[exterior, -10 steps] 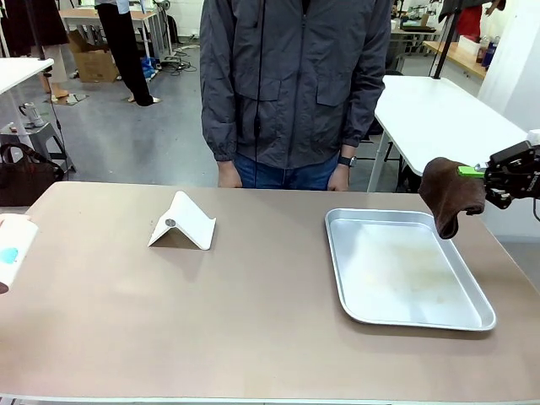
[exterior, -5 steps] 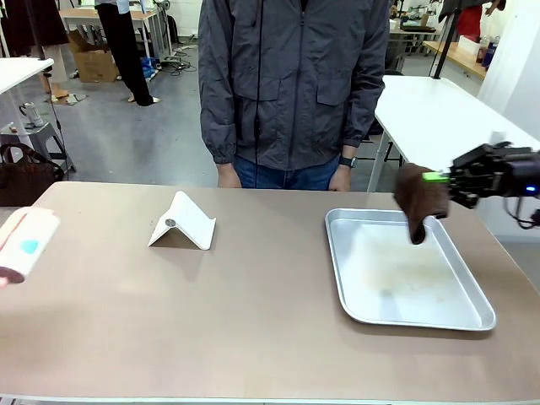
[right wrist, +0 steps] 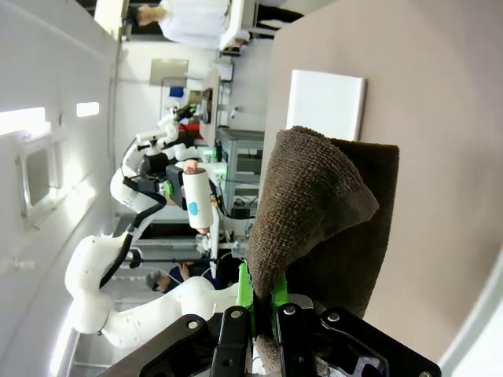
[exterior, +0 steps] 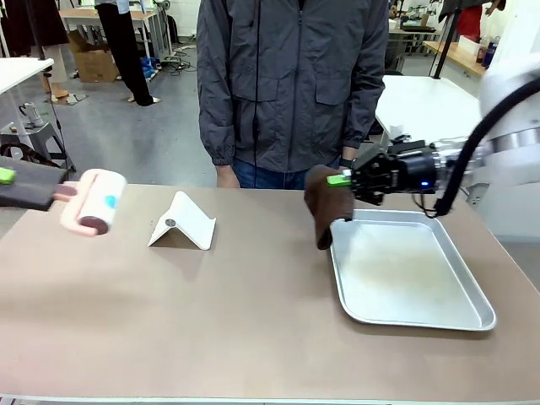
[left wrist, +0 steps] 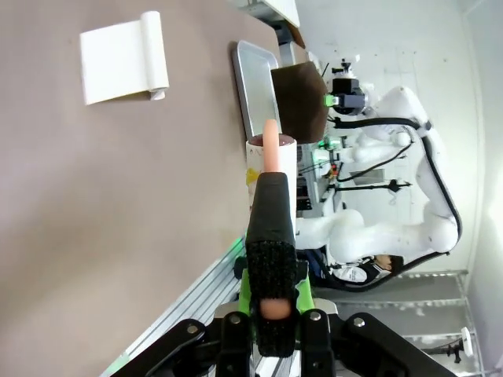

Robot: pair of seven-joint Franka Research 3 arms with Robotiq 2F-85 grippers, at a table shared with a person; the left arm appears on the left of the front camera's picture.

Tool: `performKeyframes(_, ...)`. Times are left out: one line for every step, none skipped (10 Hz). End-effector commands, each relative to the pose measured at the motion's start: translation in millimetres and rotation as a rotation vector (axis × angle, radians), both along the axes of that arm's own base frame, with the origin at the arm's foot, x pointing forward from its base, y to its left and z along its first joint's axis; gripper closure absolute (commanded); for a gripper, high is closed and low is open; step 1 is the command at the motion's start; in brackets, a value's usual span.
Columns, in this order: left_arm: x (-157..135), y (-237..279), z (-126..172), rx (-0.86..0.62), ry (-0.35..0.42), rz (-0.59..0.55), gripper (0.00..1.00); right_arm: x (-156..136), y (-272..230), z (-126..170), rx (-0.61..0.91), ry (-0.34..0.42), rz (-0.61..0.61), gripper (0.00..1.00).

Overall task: Clean the surface of the table.
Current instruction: Return the Lint Roller and towel to their original positions.

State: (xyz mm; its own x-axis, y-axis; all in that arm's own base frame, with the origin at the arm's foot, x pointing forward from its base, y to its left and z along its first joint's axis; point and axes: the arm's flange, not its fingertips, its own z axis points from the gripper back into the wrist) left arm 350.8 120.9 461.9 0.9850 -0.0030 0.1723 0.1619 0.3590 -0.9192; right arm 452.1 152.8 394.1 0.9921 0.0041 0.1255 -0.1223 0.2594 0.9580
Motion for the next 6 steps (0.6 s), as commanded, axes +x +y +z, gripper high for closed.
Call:
performKeyframes(9.2,-49.7,2.6,0.026,-0.005,0.028,0.78,8.7,39.4,-13.9,0.018,-0.033,-0.032,0.9)
performKeyframes(17.4,-72.1,5.0,0.036,-0.015,0.008,0.78,6.6,58.4,-22.5,-0.001,-0.015,-0.034,0.9)
performKeyframes(25.3,-91.1,7.1,0.054,-0.023,-0.001,0.78,3.1,72.1,-29.7,-0.012,0.01,-0.036,0.9)
performKeyframes(33.6,-103.5,7.3,0.055,-0.036,-0.015,0.78,-0.4,76.9,-34.2,-0.019,0.022,-0.013,0.9)
performKeyframes(38.9,-104.0,5.9,0.03,-0.01,0.013,0.78,1.6,71.0,-34.3,-0.017,0.021,-0.047,0.9)
performKeyframes(28.8,-98.9,4.7,0.066,-0.035,-0.028,0.78,6.5,51.0,-29.7,0.006,0.031,0.004,0.9)
